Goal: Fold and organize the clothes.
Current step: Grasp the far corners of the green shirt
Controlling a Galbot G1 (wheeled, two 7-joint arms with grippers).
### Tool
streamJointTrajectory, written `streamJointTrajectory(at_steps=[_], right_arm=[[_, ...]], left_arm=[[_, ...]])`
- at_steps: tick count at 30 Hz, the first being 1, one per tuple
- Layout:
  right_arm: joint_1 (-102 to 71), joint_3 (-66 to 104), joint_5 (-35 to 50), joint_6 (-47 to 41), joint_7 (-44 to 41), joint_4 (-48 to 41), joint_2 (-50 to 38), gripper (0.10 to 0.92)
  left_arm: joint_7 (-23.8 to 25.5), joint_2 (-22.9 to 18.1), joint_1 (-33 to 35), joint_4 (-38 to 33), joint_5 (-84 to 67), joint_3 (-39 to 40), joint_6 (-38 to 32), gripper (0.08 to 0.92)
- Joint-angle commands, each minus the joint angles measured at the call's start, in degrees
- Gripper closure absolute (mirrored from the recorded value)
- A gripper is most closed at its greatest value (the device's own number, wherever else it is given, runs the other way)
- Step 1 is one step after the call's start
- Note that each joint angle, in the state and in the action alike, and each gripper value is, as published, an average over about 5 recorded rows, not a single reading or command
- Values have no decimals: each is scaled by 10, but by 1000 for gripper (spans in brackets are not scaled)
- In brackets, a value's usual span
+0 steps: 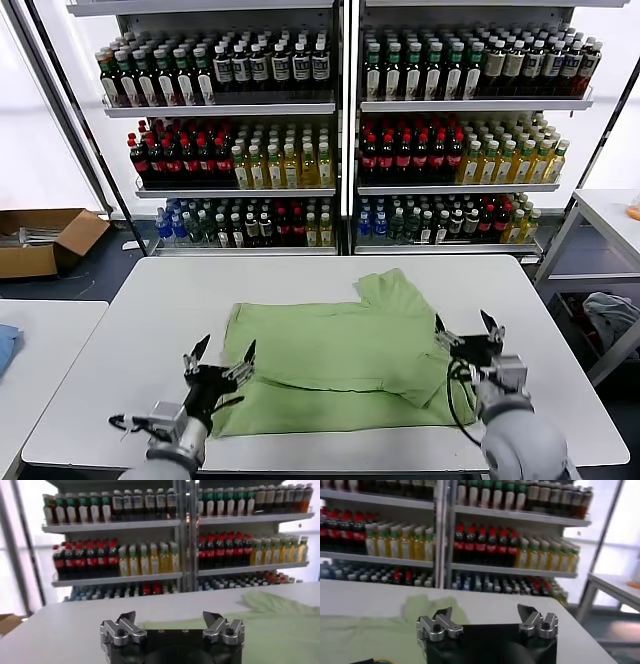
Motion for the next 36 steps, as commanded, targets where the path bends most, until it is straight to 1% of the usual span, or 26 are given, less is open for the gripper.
streamJointTrajectory(at_steps=[1, 4, 8, 17, 24, 36], right_arm=[[198, -72, 60, -23, -50, -152, -45, 203], [237, -100, 59, -22, -42, -213, -14, 203], [280, -123, 55, -20, -44, -288, 24, 203], [329, -135, 24, -7, -42, -393, 101, 203], [349, -132, 11, -9, -41, -460, 135, 203], [353, -130, -7, -4, -42, -510, 154, 203]], left_arm=[[20, 50, -220, 172, -60, 46, 27, 177], [22, 60, -271, 235, -73, 71, 36, 177], [26, 64, -314, 302, -82, 93, 44, 177], [25, 56, -349, 382, -66, 106, 51, 177], [23, 47, -355, 409, -67, 107, 64, 177], [25, 39, -343, 407, -68, 108, 69, 177]])
